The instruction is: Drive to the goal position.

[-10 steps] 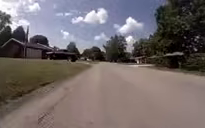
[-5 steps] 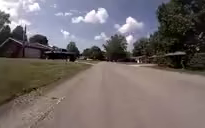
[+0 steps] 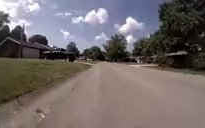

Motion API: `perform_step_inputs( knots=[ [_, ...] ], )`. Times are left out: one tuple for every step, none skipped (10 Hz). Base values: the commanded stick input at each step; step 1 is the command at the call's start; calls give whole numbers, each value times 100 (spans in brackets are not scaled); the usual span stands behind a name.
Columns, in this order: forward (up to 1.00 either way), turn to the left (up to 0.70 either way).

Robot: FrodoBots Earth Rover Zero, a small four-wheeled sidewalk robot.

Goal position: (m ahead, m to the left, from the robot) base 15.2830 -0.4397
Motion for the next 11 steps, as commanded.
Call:
perform_step_inputs(
  knots=[
    [100,0],
    [100,0],
    [100,0],
    [100,0],
    [100,0],
    [100,0],
    [100,0],
    [100,0],
    [100,0],
    [100,0],
    [100,0]
  ],
)
